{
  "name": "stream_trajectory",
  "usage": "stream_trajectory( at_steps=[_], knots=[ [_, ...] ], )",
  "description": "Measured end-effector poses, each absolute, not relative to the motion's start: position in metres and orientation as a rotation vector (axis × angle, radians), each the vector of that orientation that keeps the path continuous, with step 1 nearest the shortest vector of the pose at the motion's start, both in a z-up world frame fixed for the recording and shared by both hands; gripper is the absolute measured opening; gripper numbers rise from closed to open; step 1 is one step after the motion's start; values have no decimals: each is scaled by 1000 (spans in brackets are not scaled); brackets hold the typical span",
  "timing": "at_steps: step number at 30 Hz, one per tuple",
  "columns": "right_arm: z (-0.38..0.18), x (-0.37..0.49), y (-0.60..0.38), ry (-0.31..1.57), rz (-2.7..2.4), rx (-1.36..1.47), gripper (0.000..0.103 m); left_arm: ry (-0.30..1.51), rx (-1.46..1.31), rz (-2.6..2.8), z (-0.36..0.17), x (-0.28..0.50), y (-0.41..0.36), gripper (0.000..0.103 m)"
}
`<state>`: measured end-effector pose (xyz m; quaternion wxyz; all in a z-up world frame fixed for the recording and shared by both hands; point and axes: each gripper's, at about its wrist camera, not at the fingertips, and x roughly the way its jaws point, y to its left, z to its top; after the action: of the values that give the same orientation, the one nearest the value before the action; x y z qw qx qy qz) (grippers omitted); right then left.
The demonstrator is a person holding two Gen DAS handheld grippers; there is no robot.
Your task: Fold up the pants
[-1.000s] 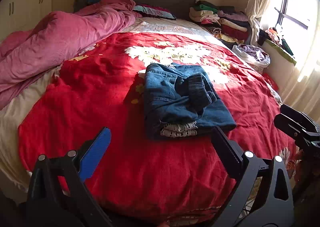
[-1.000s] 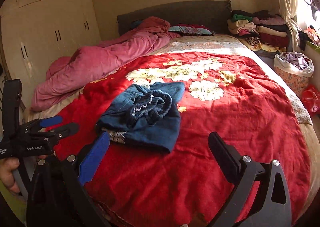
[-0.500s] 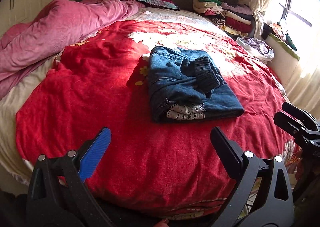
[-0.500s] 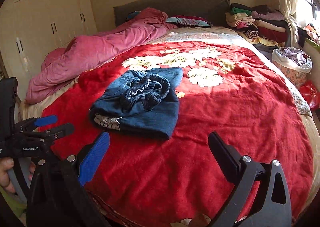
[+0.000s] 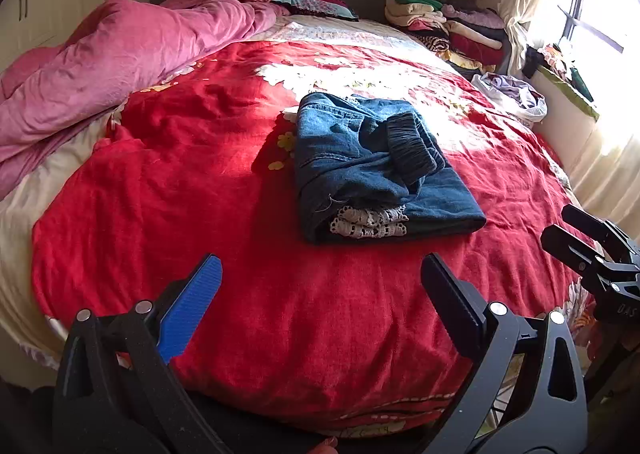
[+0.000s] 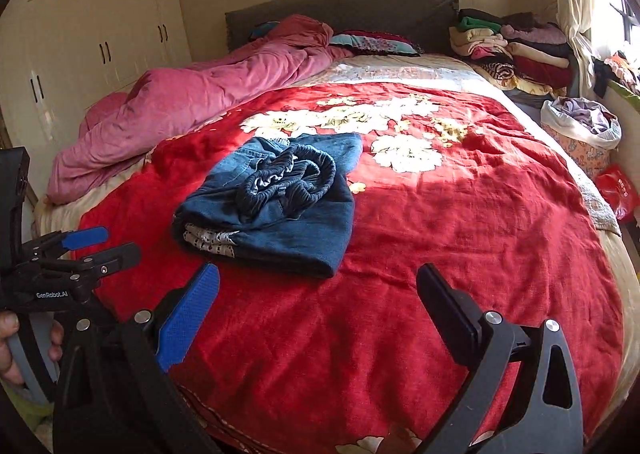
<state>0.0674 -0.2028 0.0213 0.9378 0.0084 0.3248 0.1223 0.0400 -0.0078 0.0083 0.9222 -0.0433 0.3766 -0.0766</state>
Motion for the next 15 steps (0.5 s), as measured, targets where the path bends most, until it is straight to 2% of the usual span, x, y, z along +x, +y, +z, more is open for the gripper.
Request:
stream_trajectory(
  at_steps=[15],
  knots=[
    [22,66,-203,663,245,15,98,776,-83,-143,9,38,-10,93]
  ],
)
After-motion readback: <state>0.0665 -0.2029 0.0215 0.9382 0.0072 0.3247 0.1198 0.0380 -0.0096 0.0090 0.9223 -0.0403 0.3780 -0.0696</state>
